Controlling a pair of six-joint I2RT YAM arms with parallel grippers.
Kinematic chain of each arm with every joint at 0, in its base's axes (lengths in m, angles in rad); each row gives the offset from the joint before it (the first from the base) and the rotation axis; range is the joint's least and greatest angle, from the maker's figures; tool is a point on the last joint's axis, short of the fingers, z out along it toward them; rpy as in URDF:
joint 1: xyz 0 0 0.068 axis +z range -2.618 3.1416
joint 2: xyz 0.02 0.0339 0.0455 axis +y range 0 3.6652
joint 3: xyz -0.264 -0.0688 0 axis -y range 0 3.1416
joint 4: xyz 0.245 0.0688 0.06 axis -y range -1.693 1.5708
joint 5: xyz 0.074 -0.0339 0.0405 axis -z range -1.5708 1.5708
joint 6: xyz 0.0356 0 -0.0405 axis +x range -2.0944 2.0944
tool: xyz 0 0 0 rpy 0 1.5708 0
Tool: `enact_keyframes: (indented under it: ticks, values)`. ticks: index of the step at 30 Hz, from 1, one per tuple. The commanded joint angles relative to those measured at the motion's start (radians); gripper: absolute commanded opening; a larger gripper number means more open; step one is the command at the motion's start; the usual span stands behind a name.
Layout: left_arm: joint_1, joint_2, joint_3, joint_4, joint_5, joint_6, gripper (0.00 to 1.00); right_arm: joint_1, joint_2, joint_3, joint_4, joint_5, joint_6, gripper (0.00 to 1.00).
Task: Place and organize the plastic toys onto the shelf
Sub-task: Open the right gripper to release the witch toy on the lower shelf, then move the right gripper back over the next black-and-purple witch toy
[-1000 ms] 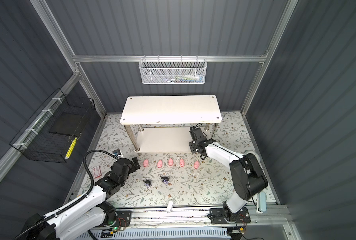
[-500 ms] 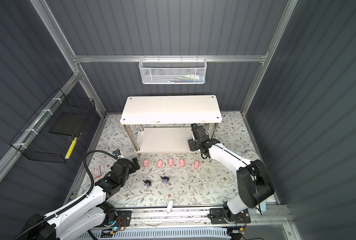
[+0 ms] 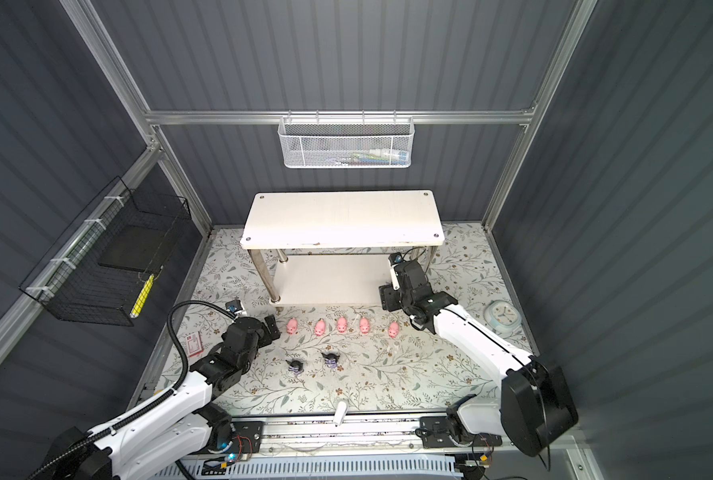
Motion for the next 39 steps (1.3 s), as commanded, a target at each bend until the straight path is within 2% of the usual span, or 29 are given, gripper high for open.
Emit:
enact_keyframes:
  ticks: [1, 10, 18, 26, 32, 39]
  values:
    - [-0.002, -0.001, 0.005, -0.006, -0.006, -0.012, 1.00, 0.030, -0.066, -0.048, 0.034, -0.006, 0.023, 0.73]
    - [-0.003, 0.016, 0.007, 0.004, -0.003, -0.018, 1.00, 0.171, -0.266, -0.165, 0.030, 0.085, 0.055, 0.74]
    - [-0.003, -0.001, 0.006, -0.006, -0.014, -0.015, 1.00, 0.401, -0.406, -0.268, 0.070, 0.062, 0.134, 0.75]
    - [-0.003, -0.016, -0.003, -0.006, -0.017, -0.019, 1.00, 0.574, -0.300, -0.295, 0.150, 0.012, 0.180, 0.78]
    - [-0.003, -0.044, -0.012, -0.019, -0.024, -0.023, 1.00, 0.621, -0.166, -0.270, 0.188, -0.049, 0.179, 0.78]
    - [-0.002, -0.076, -0.023, -0.041, -0.032, -0.030, 1.00, 0.652, -0.040, -0.222, 0.169, -0.030, 0.193, 0.79]
